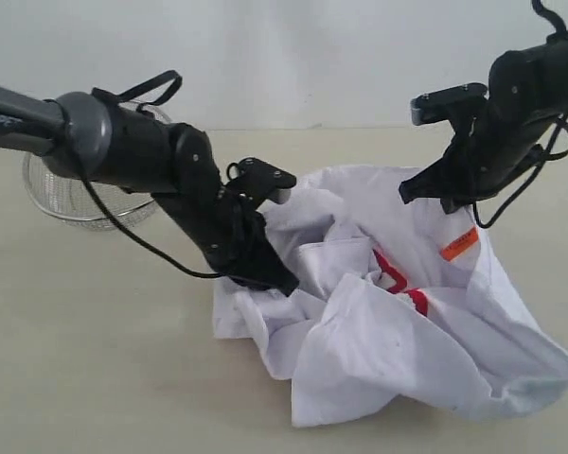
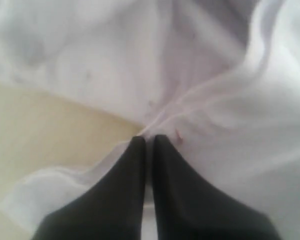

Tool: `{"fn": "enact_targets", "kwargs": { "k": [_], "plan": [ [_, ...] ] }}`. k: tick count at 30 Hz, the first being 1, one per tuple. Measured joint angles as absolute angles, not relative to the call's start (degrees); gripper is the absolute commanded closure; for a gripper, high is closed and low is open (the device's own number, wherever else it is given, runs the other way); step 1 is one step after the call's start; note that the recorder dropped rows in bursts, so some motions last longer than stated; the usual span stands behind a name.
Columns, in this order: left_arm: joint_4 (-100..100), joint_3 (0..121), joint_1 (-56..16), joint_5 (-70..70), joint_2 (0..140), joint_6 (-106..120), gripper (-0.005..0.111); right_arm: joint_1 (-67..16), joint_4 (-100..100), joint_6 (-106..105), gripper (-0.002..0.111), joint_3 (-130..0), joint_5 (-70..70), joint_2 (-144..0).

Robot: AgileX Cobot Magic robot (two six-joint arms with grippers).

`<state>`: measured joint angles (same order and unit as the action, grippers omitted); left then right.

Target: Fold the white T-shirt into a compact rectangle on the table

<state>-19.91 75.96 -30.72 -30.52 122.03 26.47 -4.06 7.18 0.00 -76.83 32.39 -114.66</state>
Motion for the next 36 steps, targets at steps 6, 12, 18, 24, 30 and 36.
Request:
{"fn": "enact_targets", "kwargs": {
  "k": [6, 12, 18, 24, 30, 36],
  "plan": [
    [-19.2, 66.5, -29.4, -25.9, 117.4, 23.5, 0.102, -4.1, 0.6, -5.6, 0.108, -87.8, 37.9, -119.2],
    [-23.3, 59.9, -29.4, -20.7, 114.5, 23.0, 0.102, -4.1, -5.2, -10.3, 0.108, -99.2, 42.7, -122.6],
    [-26.7, 52.1, -29.3, -19.4, 109.6, 22.7, 0.102, -4.7, -6.9, -11.4, 0.108, -108.9, 47.0, -127.4],
    [-29.6, 42.2, -29.3, -20.4, 102.0, 21.5, 0.102, -7.6, -7.8, -12.7, 0.108, -117.0, 47.5, -131.0],
    [-29.7, 33.7, -29.3, -20.1, 93.2, 16.8, 0.102, -8.2, -7.9, -12.9, 0.108, -124.7, 47.6, -134.7],
    [-29.7, 27.5, -29.3, -15.9, 80.4, 12.7, 0.102, -8.2, -7.7, -12.9, 0.107, -130.7, 49.3, -136.8]
  ]
}}
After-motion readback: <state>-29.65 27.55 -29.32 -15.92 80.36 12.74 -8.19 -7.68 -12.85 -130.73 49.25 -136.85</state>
